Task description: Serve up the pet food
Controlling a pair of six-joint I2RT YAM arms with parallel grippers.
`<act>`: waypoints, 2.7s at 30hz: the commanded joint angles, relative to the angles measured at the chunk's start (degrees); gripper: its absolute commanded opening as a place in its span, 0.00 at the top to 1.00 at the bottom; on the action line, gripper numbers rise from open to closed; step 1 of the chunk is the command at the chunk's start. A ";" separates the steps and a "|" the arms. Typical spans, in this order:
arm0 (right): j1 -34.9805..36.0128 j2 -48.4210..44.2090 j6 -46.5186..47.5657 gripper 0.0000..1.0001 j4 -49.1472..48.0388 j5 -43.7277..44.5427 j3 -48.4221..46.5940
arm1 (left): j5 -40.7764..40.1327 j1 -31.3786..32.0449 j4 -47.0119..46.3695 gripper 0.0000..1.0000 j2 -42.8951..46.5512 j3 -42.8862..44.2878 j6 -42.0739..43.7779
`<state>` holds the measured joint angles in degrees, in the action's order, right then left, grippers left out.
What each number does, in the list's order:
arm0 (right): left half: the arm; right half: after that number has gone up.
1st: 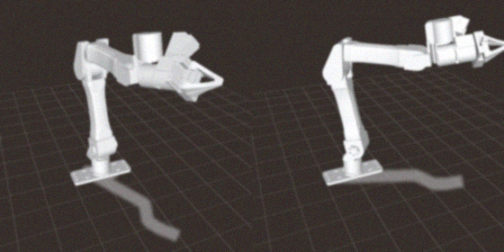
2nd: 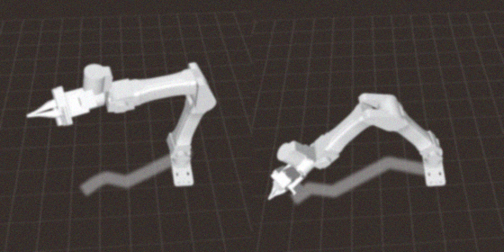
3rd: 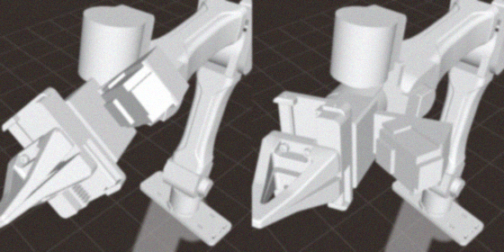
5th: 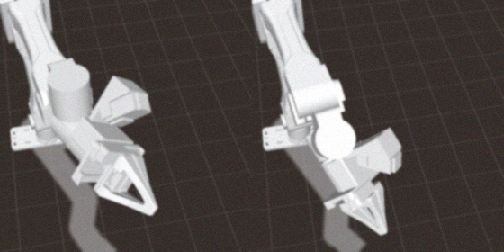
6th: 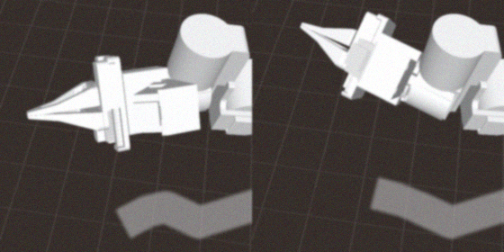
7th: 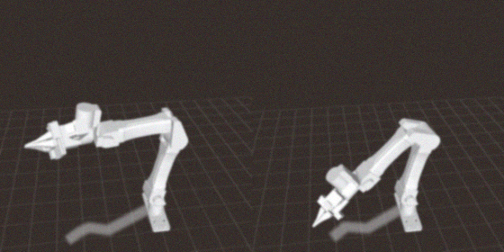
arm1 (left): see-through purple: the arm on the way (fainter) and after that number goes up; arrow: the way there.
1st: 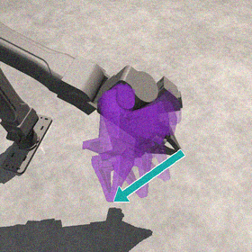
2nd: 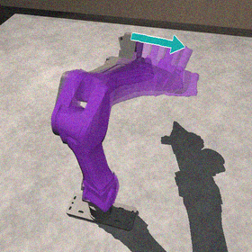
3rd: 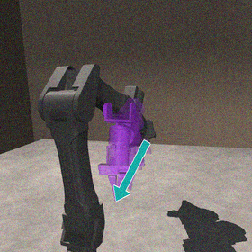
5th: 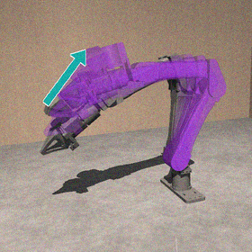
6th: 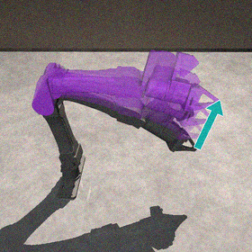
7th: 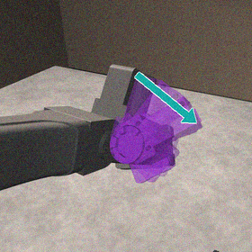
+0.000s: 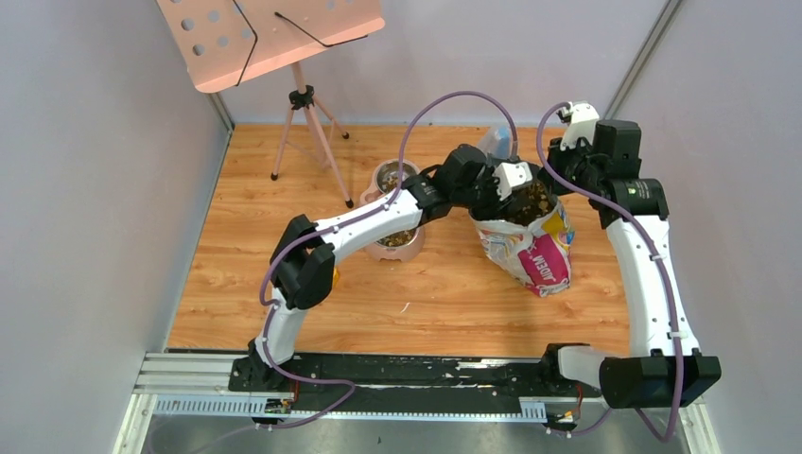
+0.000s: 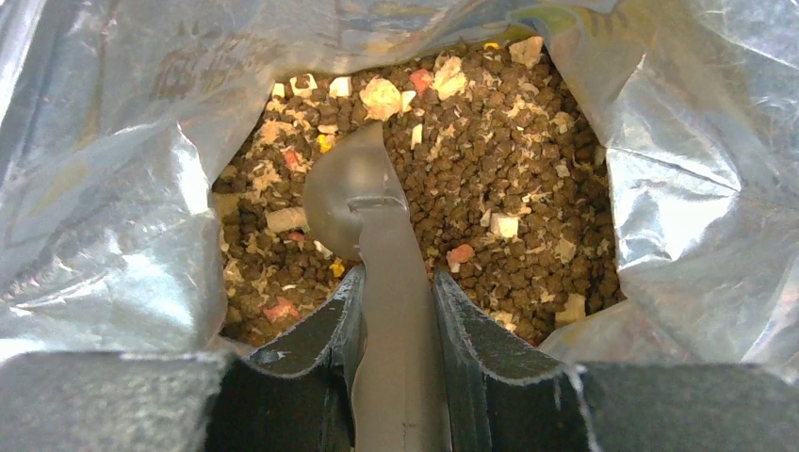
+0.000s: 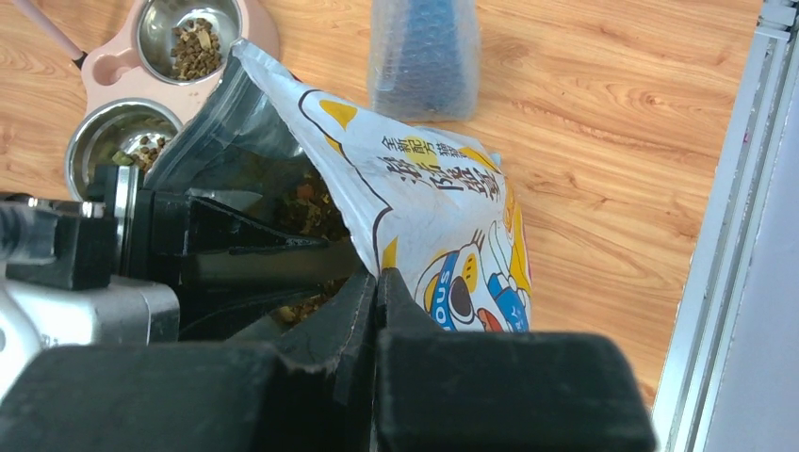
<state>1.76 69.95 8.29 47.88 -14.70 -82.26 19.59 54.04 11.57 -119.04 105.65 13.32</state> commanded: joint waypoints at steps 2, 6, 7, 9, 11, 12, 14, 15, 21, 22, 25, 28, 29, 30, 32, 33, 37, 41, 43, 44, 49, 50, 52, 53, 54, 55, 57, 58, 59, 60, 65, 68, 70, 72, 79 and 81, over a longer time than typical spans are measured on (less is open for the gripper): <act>0.16 -4.40 -2.70 1.00 -1.12 -2.35 -0.42 | 16.46 0.50 14.48 1.00 -0.78 2.51 -2.83; 0.12 -5.78 -4.73 1.00 -0.53 -4.08 1.22 | 20.98 -0.18 13.27 1.00 -0.87 2.52 -10.24; 0.16 -5.98 -5.10 1.00 -0.33 -4.50 1.79 | 21.48 -0.39 12.15 1.00 -0.98 2.44 -11.60; 0.16 -6.31 -5.68 1.00 -0.09 -5.08 3.18 | 22.16 -0.94 10.41 1.00 -1.22 2.49 -17.16; 0.16 -6.41 -5.91 1.00 0.08 -5.90 4.11 | 22.15 -1.51 9.51 1.00 -1.48 3.08 -20.40; 0.15 -6.33 -5.92 1.00 0.13 -6.28 4.51 | 22.24 -1.67 9.69 1.00 -1.69 4.50 -21.35; 0.17 -6.32 -5.72 1.00 0.26 -6.48 5.10 | 23.36 -2.79 9.79 1.00 -2.64 7.26 -25.68; 0.17 -6.32 -5.56 1.00 0.21 -6.37 5.33 | 24.32 -3.68 8.69 1.00 -3.05 7.98 -29.02; 0.17 -6.41 -4.81 1.00 0.35 -4.91 5.72 | 25.65 -7.35 4.54 1.00 -3.45 10.27 -38.37; 0.17 -6.29 -4.60 1.00 0.51 -4.69 5.64 | 26.10 -7.84 3.16 1.00 -3.67 10.28 -39.60; 0.17 -5.98 -3.51 1.00 1.19 -3.66 5.22 | 27.67 -10.62 0.83 1.00 -4.11 11.15 -47.32; 0.19 -5.07 -1.11 1.00 2.44 -1.62 3.83 | 28.82 -12.24 7.15 1.00 -7.03 17.49 -49.94; 0.11 -4.74 -0.38 1.00 2.69 -0.82 3.17 | 30.54 -12.71 7.33 1.00 -7.76 19.93 -51.63; 0.14 -4.41 0.34 1.00 2.95 -0.07 2.63 | 31.98 -13.65 5.04 1.00 -8.72 20.33 -56.25; 0.10 -3.29 1.43 1.00 3.83 0.78 1.15 | 32.20 -15.09 1.29 1.00 -9.27 20.25 -63.50; 0.09 -2.66 1.79 1.00 4.49 1.07 0.27 | 31.97 -15.49 0.78 1.00 -9.27 20.25 -65.00; 0.09 -0.45 2.48 1.00 5.81 1.86 -1.96 | 31.27 -17.06 1.08 1.00 -7.43 17.69 -69.92; 0.13 0.72 2.69 1.00 5.72 2.31 -3.08 | 30.85 -18.84 1.99 1.00 -5.94 14.78 -74.06; 0.00 1.19 2.69 1.00 5.74 2.48 -3.35 | 31.01 -20.11 2.27 1.00 -5.22 13.25 -76.81; 0.00 1.38 2.76 1.00 5.78 2.58 -3.42 | 31.42 -20.93 2.38 1.00 -4.96 12.21 -78.44; -0.09 2.55 3.37 1.00 5.91 3.25 -4.50 | 33.46 -23.89 4.31 1.00 -2.96 10.33 -83.29; -0.09 2.89 3.46 1.00 6.07 3.34 -5.01 | 34.10 -24.38 4.81 1.00 -2.65 9.63 -83.72; -0.07 3.52 3.63 1.00 6.26 3.60 -5.96 | 34.87 -26.05 6.68 1.00 -1.27 7.63 -84.99; -0.09 3.83 3.80 1.00 6.28 3.77 -6.47 | 35.33 -27.44 7.07 1.00 0.06 6.72 -86.37; -0.09 4.14 4.02 1.00 6.40 3.87 -7.00 | 36.52 -28.17 6.94 1.00 0.80 4.64 -87.24; -0.09 4.41 4.22 1.00 6.62 4.00 -7.81 | 37.61 -29.43 6.52 1.00 2.01 3.77 -88.51; -0.09 5.09 4.80 1.00 6.78 4.30 -9.22 | 38.46 -30.82 5.95 1.00 3.45 2.09 -89.94; -0.09 5.43 4.95 1.00 6.77 4.44 -9.74 | 38.65 -31.09 4.85 1.00 3.77 1.36 -90.34; -0.09 5.78 5.12 1.00 6.83 4.46 -10.24 | 39.02 -31.36 4.06 1.00 4.00 1.16 -91.66; -0.09 6.09 5.27 1.00 6.86 4.43 -10.55 | 39.16 -31.41 1.59 1.00 3.96 0.84 -92.57; -0.09 7.56 5.59 1.00 6.78 3.79 -11.05 | 40.09 -27.46 -2.76 1.00 -0.70 5.76 -96.39; -0.09 8.53 5.53 1.00 6.71 3.67 -12.09 | 41.12 -26.61 -6.12 1.00 -3.61 7.93 -96.58; -0.09 8.71 5.50 1.00 6.42 3.67 -12.39 | 42.38 -27.24 -9.55 1.00 -4.61 8.44 -96.08; -0.09 8.64 5.71 1.00 6.18 3.57 -12.26 | 43.52 -28.19 -11.00 1.00 -5.02 7.82 -95.90; -0.08 7.04 7.92 1.00 5.01 3.83 -11.34 | 46.31 -30.84 -14.85 1.00 -2.59 4.60 -94.66; -0.05 6.61 8.35 1.00 4.31 3.74 -10.82 | 47.04 -31.56 -14.87 1.00 -1.69 4.38 -94.08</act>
<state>1.83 78.61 14.04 57.36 -11.99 -91.90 65.12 24.84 0.89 -123.70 110.28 -82.13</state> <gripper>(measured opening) 0.017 0.347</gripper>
